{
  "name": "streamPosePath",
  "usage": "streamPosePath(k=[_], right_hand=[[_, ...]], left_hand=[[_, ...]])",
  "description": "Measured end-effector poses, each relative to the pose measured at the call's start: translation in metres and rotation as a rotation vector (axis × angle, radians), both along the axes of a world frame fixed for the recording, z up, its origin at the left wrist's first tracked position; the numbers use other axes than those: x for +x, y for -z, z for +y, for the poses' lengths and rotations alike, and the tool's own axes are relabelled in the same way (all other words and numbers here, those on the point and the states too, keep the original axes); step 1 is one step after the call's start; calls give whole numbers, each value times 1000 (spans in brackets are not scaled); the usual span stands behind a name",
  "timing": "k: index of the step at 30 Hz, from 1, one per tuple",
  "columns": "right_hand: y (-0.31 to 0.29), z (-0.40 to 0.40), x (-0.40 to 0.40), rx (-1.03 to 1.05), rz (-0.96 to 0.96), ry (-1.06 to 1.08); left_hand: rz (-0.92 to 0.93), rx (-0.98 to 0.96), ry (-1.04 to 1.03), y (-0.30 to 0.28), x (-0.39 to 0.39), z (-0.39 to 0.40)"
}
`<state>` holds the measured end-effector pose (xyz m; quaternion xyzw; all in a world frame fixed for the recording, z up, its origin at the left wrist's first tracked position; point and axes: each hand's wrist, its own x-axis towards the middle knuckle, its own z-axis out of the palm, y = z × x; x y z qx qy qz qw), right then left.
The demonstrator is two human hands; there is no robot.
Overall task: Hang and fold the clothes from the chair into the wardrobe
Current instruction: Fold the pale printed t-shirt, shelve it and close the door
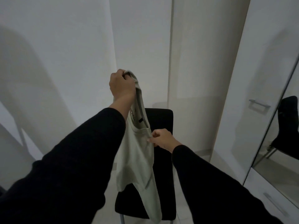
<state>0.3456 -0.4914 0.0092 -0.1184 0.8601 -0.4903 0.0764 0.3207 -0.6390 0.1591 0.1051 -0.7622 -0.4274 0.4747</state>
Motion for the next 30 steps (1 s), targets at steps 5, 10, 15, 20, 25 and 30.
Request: streamPosePath(k=[5,10,15,20,25,30], right_hand=[[0,26,5,124,98,536],[-20,43,4,-502,-16,995],[-45,33,7,-811,-15,1194],[-67,34,8,-817,119,1169],[-109,34,10,-821,198,1111],[-125,30,15,-778,232,1129]], left_hand=[[-135,-24,20,13,2,-5],[-313,70,13,52,2,-9],[-377,362,50,78,11,9],[-278,475,158,78,13,13],[-172,374,346,65,11,-5],[-92,554,586,49,12,-16]])
